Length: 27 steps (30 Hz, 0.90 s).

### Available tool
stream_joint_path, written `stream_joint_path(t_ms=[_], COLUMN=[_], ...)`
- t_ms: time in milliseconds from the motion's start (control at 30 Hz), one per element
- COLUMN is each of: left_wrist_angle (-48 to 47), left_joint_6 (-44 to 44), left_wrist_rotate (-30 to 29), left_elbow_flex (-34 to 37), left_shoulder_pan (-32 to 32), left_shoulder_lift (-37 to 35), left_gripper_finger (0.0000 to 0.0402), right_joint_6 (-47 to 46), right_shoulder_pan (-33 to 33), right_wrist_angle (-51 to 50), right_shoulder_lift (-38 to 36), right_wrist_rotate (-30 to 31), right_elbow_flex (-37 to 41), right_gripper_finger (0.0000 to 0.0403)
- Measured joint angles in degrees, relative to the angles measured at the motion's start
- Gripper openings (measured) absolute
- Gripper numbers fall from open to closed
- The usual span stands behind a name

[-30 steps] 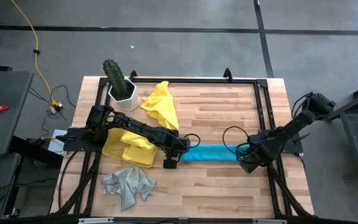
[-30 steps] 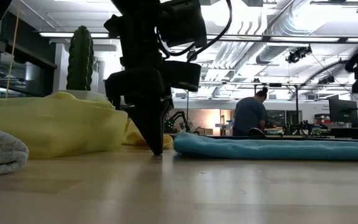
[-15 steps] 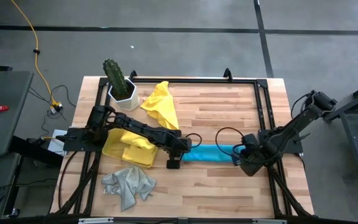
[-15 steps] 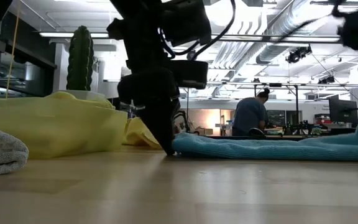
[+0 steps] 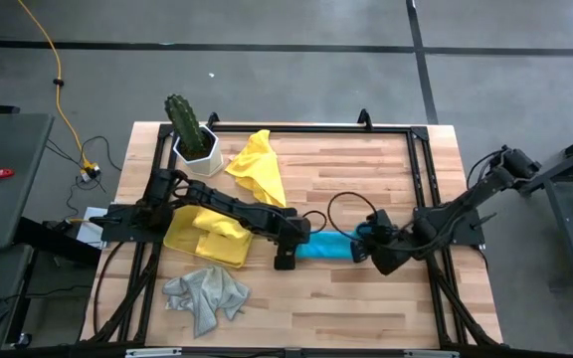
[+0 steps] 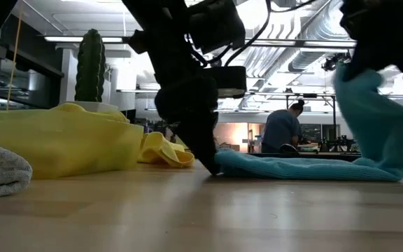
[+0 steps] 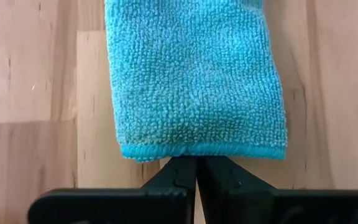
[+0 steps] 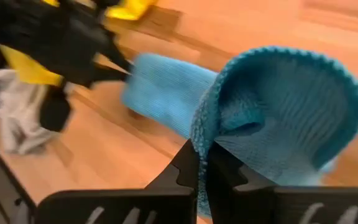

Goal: Fold microfiber towels
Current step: Fold the blue microfiber towel

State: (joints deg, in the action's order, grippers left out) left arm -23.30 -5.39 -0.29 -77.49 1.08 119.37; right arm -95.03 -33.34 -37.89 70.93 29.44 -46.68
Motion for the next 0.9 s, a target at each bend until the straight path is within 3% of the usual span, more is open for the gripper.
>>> stream_joint_path(t_ms=[400,700,900], left_wrist_angle=[3.6,4.4,4.5], left_joint_6=[0.0,0.0,0.0], left_wrist_rotate=[1.4,1.3,1.3], left_elbow_flex=[0.0,0.0,0.0], left_shoulder_pan=[0.2,0.2,0.1], left_shoulder_lift=[0.2,0.2,0.1], left_gripper_finger=[0.0000,0.0000,0.0000], right_joint_6=[18.8,24.2,26.3], right_shoulder_pan=[8.1,10.6,10.6], right_wrist_angle=[19.7,27.0,31.1], right_shoulder_lift=[7.0,13.4,16.6], right_wrist_rotate=[-1.2,-8.3,-9.9], right_elbow_flex=[0.0,0.0,0.0], right_gripper_finger=[0.0000,0.0000,0.0000])
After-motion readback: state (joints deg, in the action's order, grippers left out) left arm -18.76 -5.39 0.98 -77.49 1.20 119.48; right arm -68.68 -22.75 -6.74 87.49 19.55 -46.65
